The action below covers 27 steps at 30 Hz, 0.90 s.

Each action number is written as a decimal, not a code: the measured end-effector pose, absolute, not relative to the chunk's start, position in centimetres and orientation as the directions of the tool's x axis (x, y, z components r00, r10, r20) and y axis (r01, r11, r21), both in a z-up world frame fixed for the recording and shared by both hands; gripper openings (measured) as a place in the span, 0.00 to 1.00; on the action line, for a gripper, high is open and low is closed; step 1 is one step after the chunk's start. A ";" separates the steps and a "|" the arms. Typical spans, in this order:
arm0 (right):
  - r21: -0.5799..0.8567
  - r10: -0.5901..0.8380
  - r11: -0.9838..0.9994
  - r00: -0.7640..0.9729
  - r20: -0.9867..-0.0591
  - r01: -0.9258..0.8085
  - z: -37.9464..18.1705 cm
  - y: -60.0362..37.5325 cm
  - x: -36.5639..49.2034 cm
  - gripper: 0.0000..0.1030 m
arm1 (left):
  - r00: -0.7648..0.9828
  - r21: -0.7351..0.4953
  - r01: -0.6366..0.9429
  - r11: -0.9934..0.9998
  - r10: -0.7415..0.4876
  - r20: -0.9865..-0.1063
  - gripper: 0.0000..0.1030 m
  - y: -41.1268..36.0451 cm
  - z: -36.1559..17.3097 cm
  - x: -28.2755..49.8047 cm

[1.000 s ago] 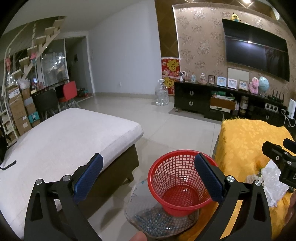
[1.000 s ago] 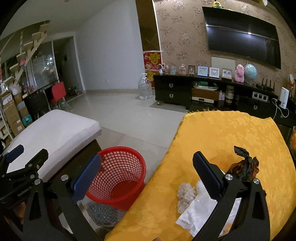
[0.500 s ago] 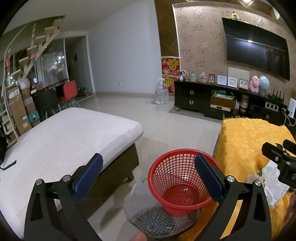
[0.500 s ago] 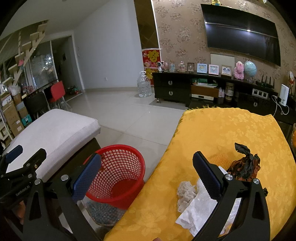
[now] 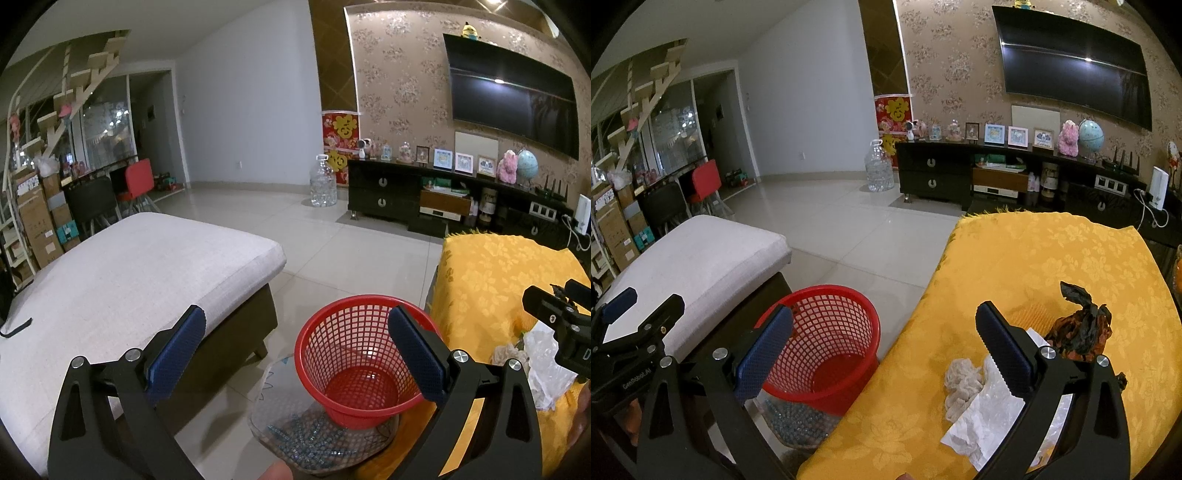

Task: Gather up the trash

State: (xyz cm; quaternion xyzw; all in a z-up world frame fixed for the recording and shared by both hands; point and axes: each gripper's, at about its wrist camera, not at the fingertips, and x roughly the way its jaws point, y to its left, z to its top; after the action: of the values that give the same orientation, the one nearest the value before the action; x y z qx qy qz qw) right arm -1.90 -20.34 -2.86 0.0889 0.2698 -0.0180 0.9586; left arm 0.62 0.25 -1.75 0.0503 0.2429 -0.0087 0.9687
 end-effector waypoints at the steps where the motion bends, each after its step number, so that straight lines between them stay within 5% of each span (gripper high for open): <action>1: 0.161 0.014 0.984 0.854 -0.520 0.082 -2.8 -20.3 -1.9 0.94 | 0.882 0.092 0.041 0.995 0.007 -0.472 0.93 0.3 -1.9 0.6; 27: 0.161 0.010 0.983 0.844 -0.536 0.090 -4.2 -20.7 -2.4 0.94 | 0.870 0.117 0.071 0.991 -0.004 -0.493 0.93 -1.1 -3.0 0.4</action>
State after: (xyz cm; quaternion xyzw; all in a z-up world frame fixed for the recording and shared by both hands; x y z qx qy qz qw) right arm -2.37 -20.67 -4.23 0.0900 0.2784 -0.0208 0.9560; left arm 0.36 -1.09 -3.00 0.0656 0.2543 -0.0195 0.9647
